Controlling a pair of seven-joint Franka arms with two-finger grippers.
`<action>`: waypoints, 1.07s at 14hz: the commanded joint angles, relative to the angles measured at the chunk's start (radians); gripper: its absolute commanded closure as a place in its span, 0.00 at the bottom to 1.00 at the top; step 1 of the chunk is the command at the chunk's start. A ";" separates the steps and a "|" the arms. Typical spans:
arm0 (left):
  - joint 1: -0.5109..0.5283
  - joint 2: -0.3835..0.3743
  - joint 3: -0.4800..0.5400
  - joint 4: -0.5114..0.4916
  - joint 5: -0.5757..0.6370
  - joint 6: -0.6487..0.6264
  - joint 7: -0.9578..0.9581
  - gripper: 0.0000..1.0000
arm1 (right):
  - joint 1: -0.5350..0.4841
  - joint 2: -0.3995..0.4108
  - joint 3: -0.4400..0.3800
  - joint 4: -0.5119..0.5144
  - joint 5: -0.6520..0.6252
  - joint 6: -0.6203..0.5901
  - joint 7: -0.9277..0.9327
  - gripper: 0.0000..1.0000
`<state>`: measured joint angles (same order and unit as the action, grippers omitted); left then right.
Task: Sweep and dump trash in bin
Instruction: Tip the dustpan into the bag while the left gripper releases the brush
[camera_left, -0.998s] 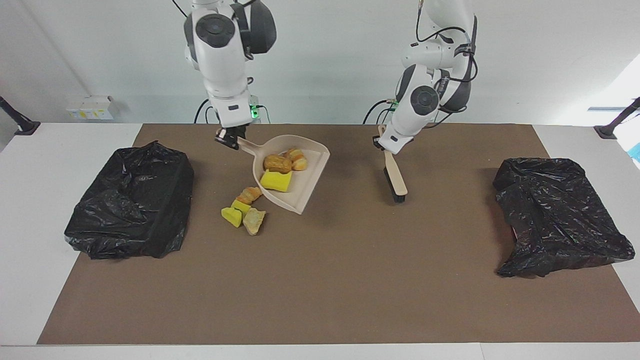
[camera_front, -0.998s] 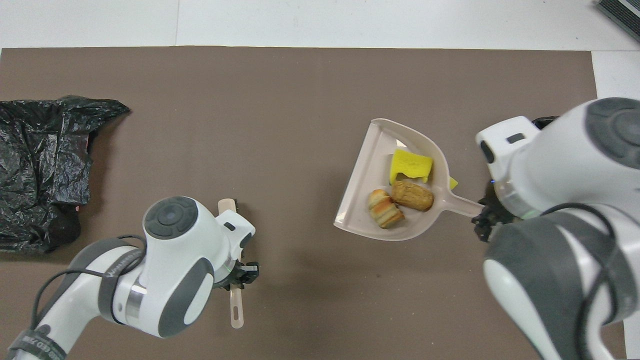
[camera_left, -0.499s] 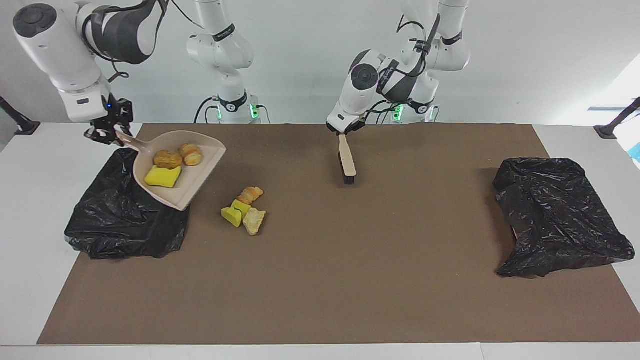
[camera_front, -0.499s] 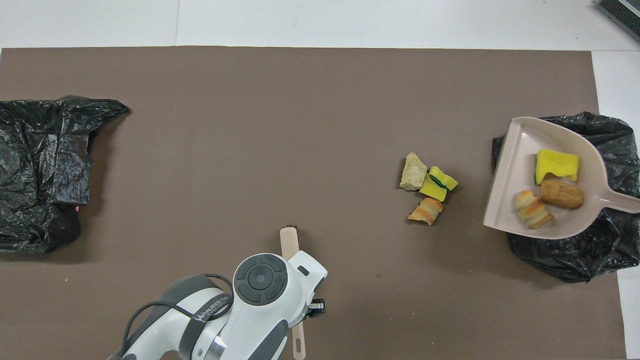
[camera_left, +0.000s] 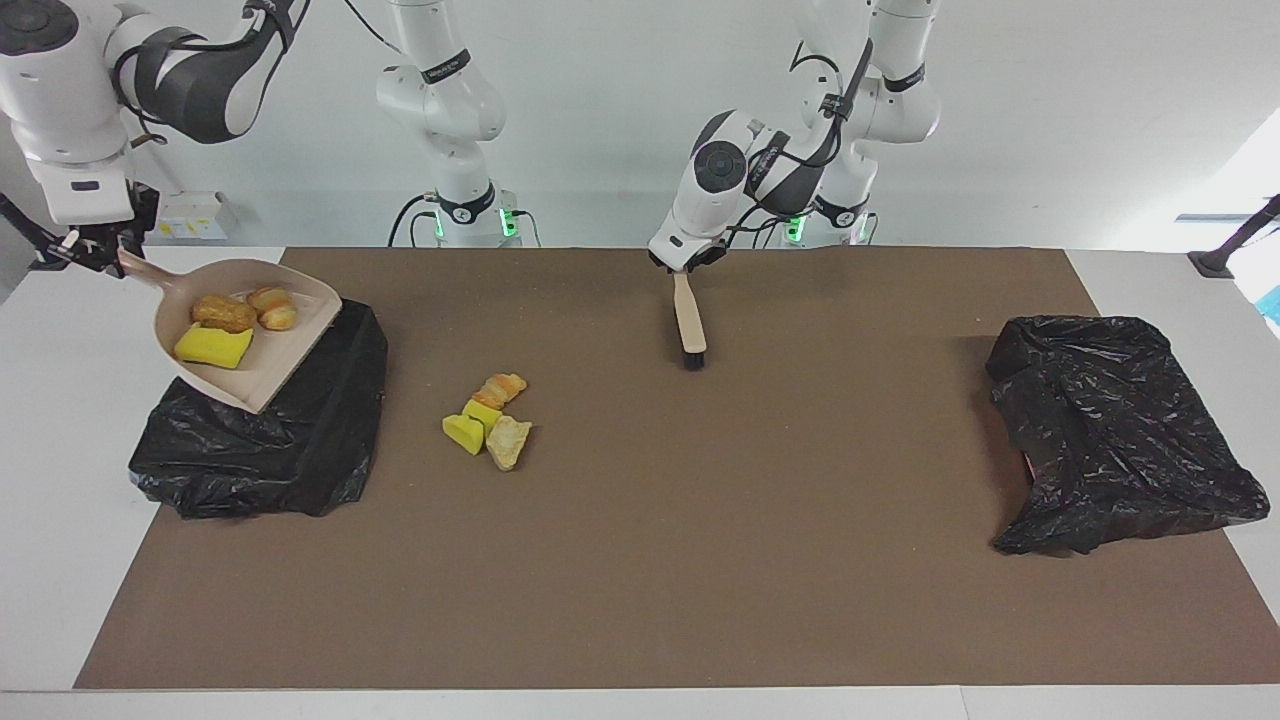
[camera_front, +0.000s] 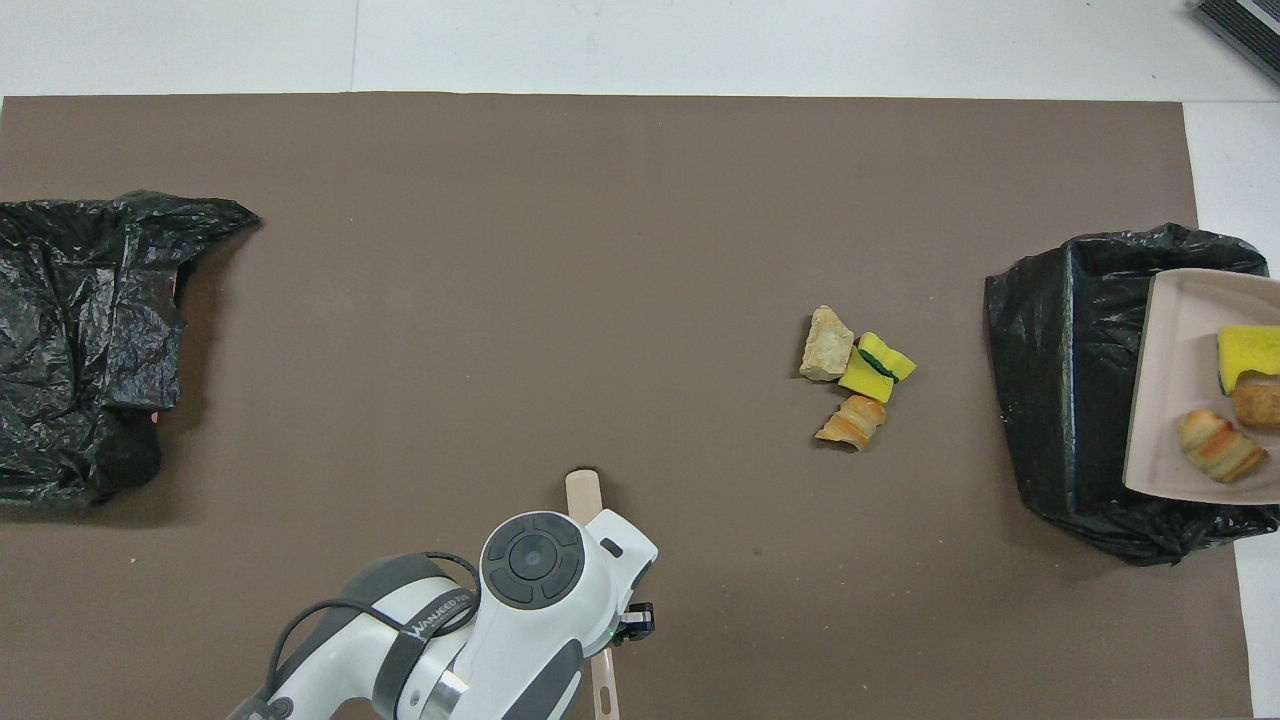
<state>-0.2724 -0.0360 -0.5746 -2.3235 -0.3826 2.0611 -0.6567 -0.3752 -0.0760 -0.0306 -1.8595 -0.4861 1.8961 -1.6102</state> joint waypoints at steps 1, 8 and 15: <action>0.086 -0.018 0.015 0.022 0.002 -0.041 0.003 0.00 | -0.008 -0.016 0.018 -0.036 -0.104 0.057 -0.040 1.00; 0.404 0.065 0.015 0.229 0.100 -0.049 0.139 0.00 | 0.048 0.001 0.024 -0.075 -0.285 0.123 -0.039 1.00; 0.547 0.263 0.016 0.518 0.376 -0.133 0.282 0.00 | 0.134 -0.014 0.031 -0.102 -0.460 0.109 0.038 1.00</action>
<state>0.2481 0.1568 -0.5461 -1.9187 -0.0670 2.0032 -0.4207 -0.2369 -0.0633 -0.0041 -1.9288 -0.8929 2.0010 -1.5935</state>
